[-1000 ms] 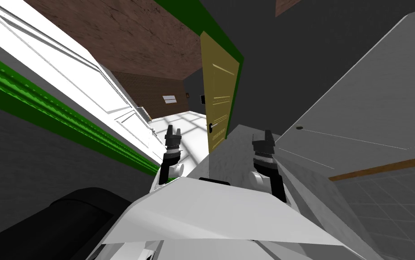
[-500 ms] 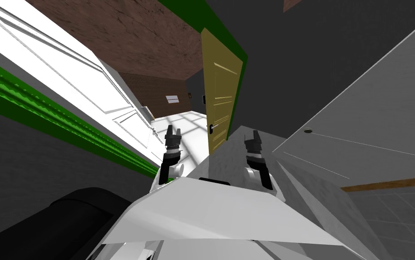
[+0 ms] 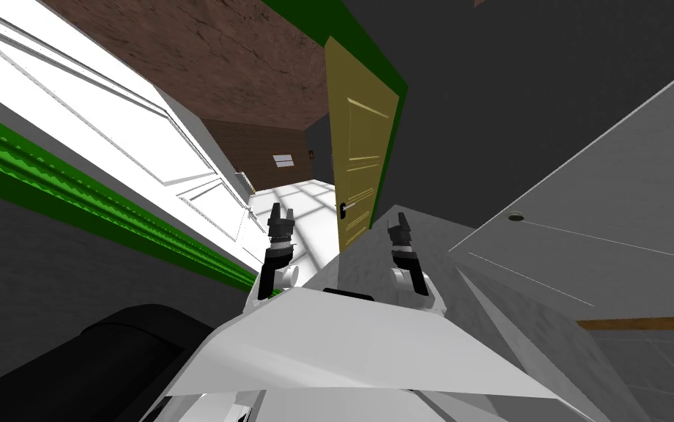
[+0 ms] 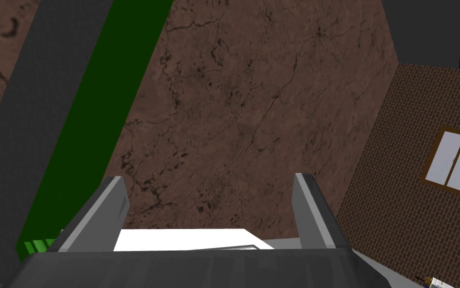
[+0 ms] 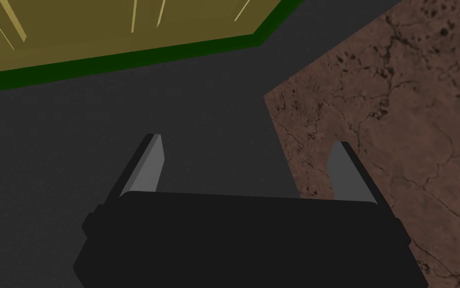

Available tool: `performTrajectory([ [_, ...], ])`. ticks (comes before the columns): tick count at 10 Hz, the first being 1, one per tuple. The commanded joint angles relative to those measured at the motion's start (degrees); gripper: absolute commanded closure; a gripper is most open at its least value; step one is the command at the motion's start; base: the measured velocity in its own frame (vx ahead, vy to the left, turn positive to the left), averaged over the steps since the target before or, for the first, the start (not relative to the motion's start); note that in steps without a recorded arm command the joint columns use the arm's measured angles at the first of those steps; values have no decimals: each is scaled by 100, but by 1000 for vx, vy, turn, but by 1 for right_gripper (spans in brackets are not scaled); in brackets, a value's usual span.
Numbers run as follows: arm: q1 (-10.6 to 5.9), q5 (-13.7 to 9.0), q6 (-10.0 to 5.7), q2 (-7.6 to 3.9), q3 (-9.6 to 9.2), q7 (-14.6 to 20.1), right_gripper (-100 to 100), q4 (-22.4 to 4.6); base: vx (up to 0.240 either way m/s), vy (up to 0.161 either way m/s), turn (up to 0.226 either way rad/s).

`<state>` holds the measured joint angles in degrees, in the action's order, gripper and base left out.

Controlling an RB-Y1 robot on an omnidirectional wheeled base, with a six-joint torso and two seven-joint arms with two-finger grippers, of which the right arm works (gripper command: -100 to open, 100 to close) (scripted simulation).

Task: Push the door open

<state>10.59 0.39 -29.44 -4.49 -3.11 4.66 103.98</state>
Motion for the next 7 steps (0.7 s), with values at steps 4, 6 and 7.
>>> performTrajectory([
  [4, -407, 176, 3, 1, -145, 226, -100, -631, 47, -45, 52],
  [6, -558, 239, -8, -11, -196, 321, -100, -935, 58, -65, 74],
  [7, -708, 303, -20, -23, -247, 417, -100, -1110, 49, -48, 50],
])
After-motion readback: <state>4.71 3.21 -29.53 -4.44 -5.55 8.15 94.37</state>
